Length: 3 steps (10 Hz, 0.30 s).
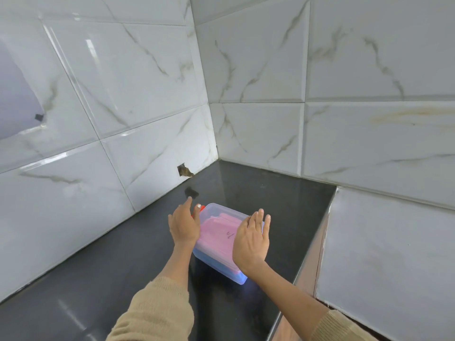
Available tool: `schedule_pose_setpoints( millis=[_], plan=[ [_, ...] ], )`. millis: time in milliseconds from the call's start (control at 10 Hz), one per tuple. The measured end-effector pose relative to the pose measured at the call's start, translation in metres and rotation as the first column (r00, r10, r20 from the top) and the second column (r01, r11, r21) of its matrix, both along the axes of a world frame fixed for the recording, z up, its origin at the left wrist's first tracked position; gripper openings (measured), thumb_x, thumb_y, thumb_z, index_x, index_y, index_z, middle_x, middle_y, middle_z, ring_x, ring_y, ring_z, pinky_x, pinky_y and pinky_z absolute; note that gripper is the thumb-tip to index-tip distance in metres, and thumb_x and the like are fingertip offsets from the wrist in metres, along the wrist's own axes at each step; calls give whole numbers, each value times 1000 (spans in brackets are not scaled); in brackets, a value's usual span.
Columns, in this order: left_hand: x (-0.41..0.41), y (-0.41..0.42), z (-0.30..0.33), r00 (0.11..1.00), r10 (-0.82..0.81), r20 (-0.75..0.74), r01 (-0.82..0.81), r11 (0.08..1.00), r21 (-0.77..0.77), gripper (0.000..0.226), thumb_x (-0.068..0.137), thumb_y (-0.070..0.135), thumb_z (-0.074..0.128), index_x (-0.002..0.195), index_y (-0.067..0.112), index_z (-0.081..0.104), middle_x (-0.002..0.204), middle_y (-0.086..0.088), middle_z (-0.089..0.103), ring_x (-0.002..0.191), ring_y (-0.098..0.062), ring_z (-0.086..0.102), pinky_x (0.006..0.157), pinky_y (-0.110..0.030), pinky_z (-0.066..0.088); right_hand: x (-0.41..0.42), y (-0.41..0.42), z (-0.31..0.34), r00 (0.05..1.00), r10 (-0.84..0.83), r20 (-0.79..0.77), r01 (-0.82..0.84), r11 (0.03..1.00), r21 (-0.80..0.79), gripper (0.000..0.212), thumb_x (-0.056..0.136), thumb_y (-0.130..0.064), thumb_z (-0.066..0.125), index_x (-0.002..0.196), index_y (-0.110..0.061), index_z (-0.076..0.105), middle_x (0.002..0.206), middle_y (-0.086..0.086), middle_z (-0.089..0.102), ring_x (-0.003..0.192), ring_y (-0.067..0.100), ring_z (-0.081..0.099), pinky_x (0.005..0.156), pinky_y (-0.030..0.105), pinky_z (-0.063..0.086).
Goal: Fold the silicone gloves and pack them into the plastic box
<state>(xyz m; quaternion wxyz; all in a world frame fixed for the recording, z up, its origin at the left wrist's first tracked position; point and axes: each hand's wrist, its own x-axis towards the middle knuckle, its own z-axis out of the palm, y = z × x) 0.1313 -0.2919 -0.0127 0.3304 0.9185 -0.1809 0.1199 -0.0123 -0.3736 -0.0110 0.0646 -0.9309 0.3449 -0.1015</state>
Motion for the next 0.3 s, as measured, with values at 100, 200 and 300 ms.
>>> schedule_pose_setpoints(
  millis=[100, 200, 300],
  plan=[
    [-13, 6, 6, 985, 117, 128, -108, 991, -75, 46, 101, 33, 35, 142, 13, 41, 145, -9, 47, 141, -25, 35, 119, -50, 10, 4, 1, 6, 997, 68, -37, -70, 996, -49, 64, 93, -15, 36, 145, 10, 9, 156, 28, 7, 147, 38, -4, 117, 46, -11],
    [-22, 28, 2, 961, 210, 180, -202, 977, -61, 47, 101, 29, 34, 145, 12, 35, 151, -7, 39, 144, -24, 27, 119, -51, 5, 19, 11, 10, 987, 147, 66, -144, 989, -43, 61, 94, -13, 27, 148, 5, 4, 158, 22, 5, 148, 34, -3, 116, 44, -13],
    [-30, 58, -2, 923, 337, 187, -341, 940, -9, 52, 101, 30, 33, 150, 13, 24, 159, -3, 22, 148, -22, 14, 119, -50, 0, 36, 25, 13, 958, 242, 152, -232, 969, -80, 60, 97, -20, 22, 148, 2, 1, 159, 18, 4, 148, 30, -2, 118, 43, -10]
  ],
)
